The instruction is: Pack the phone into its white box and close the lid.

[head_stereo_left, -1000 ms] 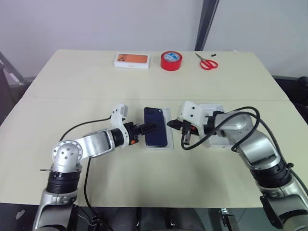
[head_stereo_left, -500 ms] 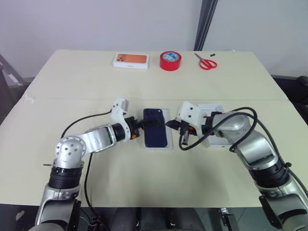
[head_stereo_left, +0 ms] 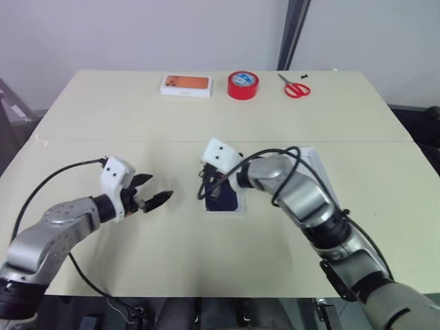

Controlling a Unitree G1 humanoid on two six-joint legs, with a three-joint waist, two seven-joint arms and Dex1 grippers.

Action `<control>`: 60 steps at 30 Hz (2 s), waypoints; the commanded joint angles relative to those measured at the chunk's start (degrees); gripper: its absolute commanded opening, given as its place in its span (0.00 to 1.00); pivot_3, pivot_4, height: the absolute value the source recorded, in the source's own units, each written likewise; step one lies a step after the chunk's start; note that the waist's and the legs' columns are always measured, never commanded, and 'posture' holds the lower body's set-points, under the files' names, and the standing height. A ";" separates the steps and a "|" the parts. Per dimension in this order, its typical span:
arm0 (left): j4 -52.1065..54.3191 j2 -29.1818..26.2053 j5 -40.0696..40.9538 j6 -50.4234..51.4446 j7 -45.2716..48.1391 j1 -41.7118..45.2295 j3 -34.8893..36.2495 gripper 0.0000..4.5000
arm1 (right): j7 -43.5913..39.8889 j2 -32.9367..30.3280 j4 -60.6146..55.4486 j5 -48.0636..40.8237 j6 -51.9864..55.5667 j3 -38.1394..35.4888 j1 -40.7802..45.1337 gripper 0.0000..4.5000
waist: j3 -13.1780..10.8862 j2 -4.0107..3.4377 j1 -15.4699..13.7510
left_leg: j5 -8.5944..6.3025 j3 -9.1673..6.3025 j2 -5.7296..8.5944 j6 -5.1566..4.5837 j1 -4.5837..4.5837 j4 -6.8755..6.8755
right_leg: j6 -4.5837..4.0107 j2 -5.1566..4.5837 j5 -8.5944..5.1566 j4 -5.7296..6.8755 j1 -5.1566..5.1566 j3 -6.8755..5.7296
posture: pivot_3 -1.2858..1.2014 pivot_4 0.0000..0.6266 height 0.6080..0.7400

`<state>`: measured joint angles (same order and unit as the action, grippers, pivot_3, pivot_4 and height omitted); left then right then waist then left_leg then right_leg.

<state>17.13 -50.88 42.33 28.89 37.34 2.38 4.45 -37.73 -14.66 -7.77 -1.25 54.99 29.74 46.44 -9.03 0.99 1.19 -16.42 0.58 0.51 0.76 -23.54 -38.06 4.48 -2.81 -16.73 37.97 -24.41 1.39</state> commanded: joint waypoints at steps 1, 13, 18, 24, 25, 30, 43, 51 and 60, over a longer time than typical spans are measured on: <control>1.96 -0.26 -1.96 -2.39 4.63 -1.23 2.59 0.99 | 2.87 2.21 4.52 3.35 -2.06 3.12 2.57 0.00 | -0.01 -0.01 0.01 | 0.00 0.00 0.00 0.00 0.00 0.00 | 0.00 0.00 0.01 0.01 -0.02 0.00 | 0.52 0.24 0.92; 4.76 3.66 -3.74 -1.13 5.29 -3.93 5.14 0.99 | 1.68 -1.44 -0.19 5.33 0.69 3.90 0.57 0.00 | -0.02 -0.04 0.13 | -0.02 0.00 0.00 -0.03 -0.01 0.01 | 0.15 0.00 0.10 0.05 -0.03 -0.02 | 0.52 0.24 0.92; 4.73 6.09 -4.81 2.12 1.97 -1.55 3.99 0.99 | -1.88 -4.20 -10.28 -0.51 0.48 -3.41 -2.53 0.00 | -0.02 -0.04 0.02 | -0.02 0.00 0.00 -0.05 -0.01 0.01 | 0.17 0.01 0.11 0.05 -0.02 -0.02 | 0.52 0.24 0.92; 1.89 10.60 -11.51 7.36 -5.78 6.98 -1.79 0.81 | -4.93 -13.96 -11.87 -2.83 1.26 -10.32 -5.09 0.00 | -0.01 0.00 -0.54 | 0.00 -0.10 0.03 -0.10 0.07 -0.05 | 0.18 -0.01 0.11 0.05 0.18 -0.13 | 0.52 0.24 0.92; 1.68 11.25 -12.61 7.76 -5.85 8.46 -3.30 0.70 | -4.92 -15.91 -11.13 -2.01 0.71 -10.04 -5.33 0.00 | -0.01 0.00 -0.41 | 0.00 -0.10 0.03 -0.11 0.05 -0.06 | 0.18 -0.01 0.11 0.03 0.18 -0.14 | 0.52 0.24 0.92; -3.19 14.57 -18.55 12.18 -7.28 16.62 -11.12 0.14 | -4.63 -21.80 -7.98 2.01 -3.19 -5.86 -6.87 0.00 | -0.01 -0.01 0.02 | 0.00 -0.10 0.01 -0.13 0.02 -0.02 | 0.19 0.06 0.11 0.07 0.10 -0.12 | 0.52 0.24 0.92; -11.93 23.88 -26.27 15.92 -2.50 28.75 -23.09 0.05 | -5.73 -20.04 -4.76 5.20 -6.96 -1.50 -8.54 0.00 | -0.01 -0.01 -0.68 | 0.02 -0.10 0.02 -0.13 0.01 -0.19 | 0.21 0.15 0.12 0.15 0.16 -0.14 | 0.52 0.24 0.92; -10.24 29.21 -26.60 17.64 3.34 31.80 -28.64 0.05 | -11.57 -28.58 -11.76 3.46 -7.28 -4.91 -13.60 0.00 | -0.01 -0.01 -1.23 | 0.01 -0.11 0.03 -0.15 0.00 -0.22 | 0.22 0.14 0.12 0.12 0.21 -0.15 | 0.52 0.24 0.92; -13.14 33.49 -29.53 16.09 7.06 35.05 -33.24 0.05 | -14.42 -37.03 -14.76 3.23 -8.04 -10.02 -20.53 0.00 | -0.01 -0.01 -1.87 | -0.01 -0.11 0.03 -0.20 0.02 -0.26 | 0.22 0.19 0.11 0.07 0.29 -0.15 | 0.52 0.24 0.92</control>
<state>3.18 -19.01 12.75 46.77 43.39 36.20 -27.91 -51.19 -51.51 -19.66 3.09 48.26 20.79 26.11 -9.04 0.98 -0.68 -16.44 0.47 0.53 0.56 -23.51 -38.32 4.71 -2.61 -16.62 38.05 -24.12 1.24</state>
